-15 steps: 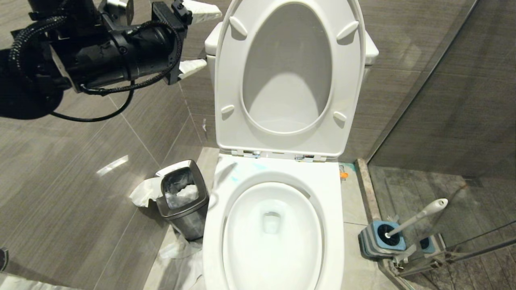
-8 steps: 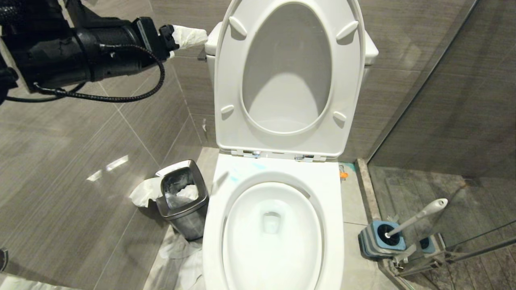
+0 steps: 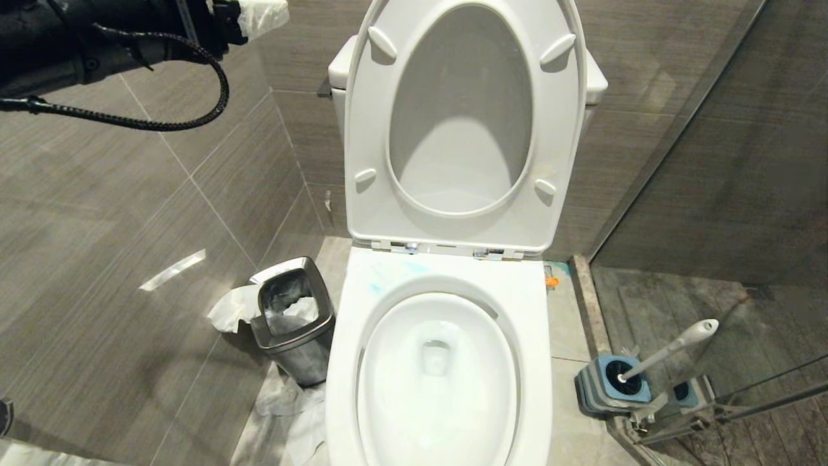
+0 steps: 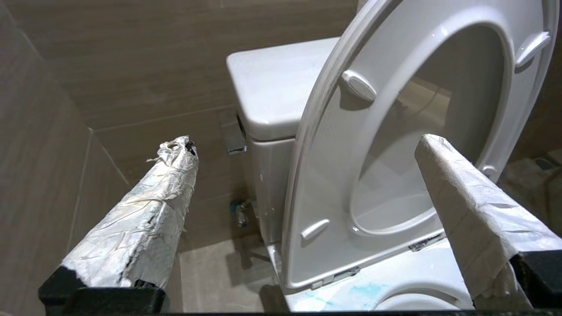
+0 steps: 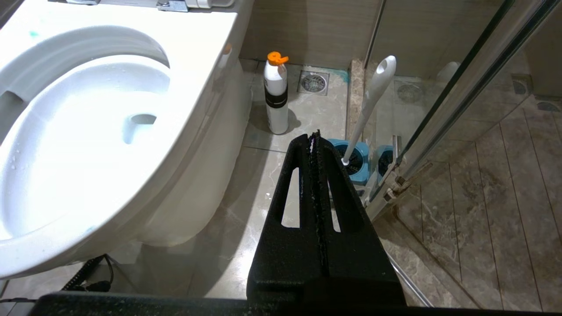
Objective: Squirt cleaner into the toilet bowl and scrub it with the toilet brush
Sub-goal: Pour in the cleaning agent
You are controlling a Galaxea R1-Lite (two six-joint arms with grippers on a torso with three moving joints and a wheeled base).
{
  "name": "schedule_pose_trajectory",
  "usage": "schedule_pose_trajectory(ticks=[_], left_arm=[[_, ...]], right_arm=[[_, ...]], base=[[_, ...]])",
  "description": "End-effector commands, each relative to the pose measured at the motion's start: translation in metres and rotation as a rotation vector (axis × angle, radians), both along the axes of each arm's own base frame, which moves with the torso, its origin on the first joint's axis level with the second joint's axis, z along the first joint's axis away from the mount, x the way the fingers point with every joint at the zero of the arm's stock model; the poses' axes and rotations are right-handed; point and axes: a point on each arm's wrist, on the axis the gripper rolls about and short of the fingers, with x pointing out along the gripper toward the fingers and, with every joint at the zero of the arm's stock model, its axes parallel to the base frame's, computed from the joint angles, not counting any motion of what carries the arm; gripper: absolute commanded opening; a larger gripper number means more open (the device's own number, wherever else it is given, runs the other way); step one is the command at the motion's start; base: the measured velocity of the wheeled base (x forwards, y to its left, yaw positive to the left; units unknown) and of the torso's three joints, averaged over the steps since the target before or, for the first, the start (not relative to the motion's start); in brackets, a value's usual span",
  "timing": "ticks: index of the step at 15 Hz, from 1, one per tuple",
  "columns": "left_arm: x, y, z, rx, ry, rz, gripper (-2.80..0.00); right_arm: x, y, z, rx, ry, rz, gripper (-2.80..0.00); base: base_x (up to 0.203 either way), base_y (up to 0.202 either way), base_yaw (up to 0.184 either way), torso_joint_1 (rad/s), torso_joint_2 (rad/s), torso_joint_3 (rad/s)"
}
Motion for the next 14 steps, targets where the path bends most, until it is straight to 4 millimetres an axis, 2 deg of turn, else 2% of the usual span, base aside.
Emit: schedule_pose_trajectory(ticks=[1,4,5,6,10,14], left_arm=[[-0.009,0.003,0.006,-0.006,-0.024,0.003,0.0],[-0.01,0.005,0.007,-0.01,-0.029,0.009,0.0],[-0.011,0.005,0.008,-0.011,-0.032,0.009,-1.49],[-0.012,0.005,0.009,-0.015,-0.031,0.008,-2.8],[-0.022,0.009,0.016,-0.026,-0.058,0.018,-2.8],[-0.05,0.019,0.033,-0.061,-0.12,0.062,-2.8]], right_arm=[[0.0,0.0,0.0,0.0,-0.001,0.001,-2.8],[0.0,0.0,0.0,0.0,-0.001,0.001,-2.8],[0.0,0.0,0.0,0.0,-0.001,0.001,-2.8],[0.0,0.0,0.0,0.0,-0.002,0.001,-2.8],[0.0,0.0,0.0,0.0,-0.001,0.001,-2.8],[0.0,0.0,0.0,0.0,-0.001,0.001,-2.8]], base=[[0.0,0.0,0.0,0.0,0.0,0.0],[0.0,0.0,0.0,0.0,0.0,0.0],[0.0,0.0,0.0,0.0,0.0,0.0],[0.0,0.0,0.0,0.0,0.0,0.0],[0.0,0.0,0.0,0.0,0.0,0.0],[0.0,0.0,0.0,0.0,0.0,0.0]])
